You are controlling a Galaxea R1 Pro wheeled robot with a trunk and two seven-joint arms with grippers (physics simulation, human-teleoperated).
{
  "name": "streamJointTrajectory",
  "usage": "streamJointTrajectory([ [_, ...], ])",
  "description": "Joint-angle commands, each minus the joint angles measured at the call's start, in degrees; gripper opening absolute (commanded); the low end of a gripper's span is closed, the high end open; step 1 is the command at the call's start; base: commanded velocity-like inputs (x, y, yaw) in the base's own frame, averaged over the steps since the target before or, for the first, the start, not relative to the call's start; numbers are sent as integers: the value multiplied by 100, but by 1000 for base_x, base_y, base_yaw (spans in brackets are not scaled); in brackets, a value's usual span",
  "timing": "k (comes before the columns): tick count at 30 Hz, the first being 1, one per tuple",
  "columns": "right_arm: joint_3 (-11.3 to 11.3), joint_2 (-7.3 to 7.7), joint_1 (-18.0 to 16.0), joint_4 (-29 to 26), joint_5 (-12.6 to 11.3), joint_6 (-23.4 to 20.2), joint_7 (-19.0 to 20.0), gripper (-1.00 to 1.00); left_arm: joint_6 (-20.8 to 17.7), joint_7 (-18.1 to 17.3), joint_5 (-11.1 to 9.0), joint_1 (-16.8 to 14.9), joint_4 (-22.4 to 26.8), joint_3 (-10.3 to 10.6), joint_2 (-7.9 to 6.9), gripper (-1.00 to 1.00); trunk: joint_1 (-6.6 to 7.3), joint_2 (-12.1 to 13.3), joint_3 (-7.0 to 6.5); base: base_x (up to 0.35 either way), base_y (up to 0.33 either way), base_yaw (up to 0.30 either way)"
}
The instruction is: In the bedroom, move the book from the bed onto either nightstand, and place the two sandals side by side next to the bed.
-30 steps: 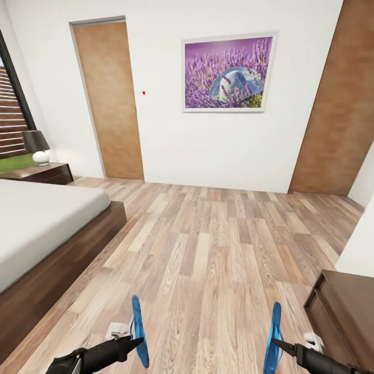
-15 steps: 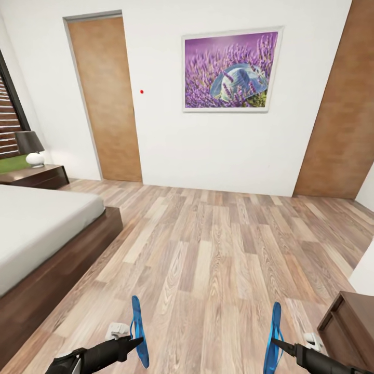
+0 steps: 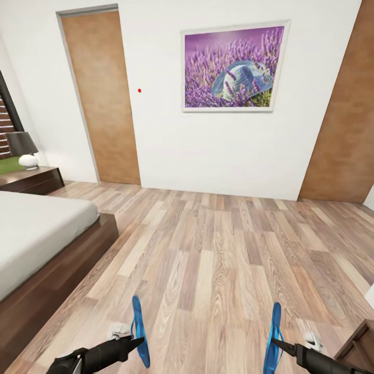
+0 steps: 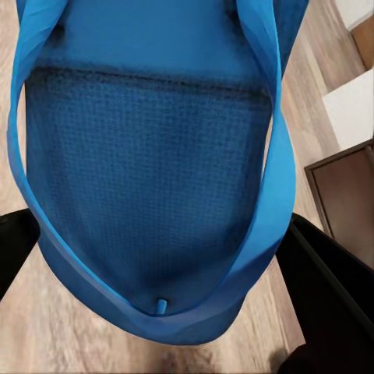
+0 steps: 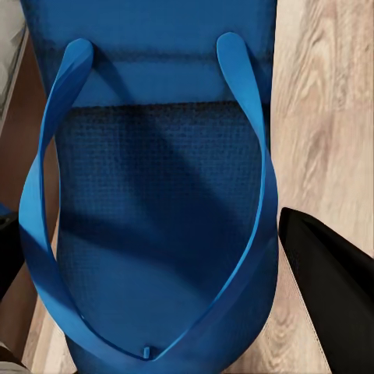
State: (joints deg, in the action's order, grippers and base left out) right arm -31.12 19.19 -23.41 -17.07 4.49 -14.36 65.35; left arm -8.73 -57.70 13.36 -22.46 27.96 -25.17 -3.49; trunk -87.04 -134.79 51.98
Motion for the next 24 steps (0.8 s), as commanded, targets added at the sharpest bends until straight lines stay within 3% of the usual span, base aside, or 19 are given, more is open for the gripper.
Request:
streamJointTrajectory([
  [1, -52, -3, -5, -6, 41, -50, 20, -100, -59, -41, 35, -5, 7, -49, 10, -100, -2, -2, 6, 327, 0, 0],
  [24, -52, -3, -5, 1, 43, -49, 13, -100, -66, -57, 35, -6, 6, -49, 15, -100, -2, -2, 6, 328, 0, 0],
])
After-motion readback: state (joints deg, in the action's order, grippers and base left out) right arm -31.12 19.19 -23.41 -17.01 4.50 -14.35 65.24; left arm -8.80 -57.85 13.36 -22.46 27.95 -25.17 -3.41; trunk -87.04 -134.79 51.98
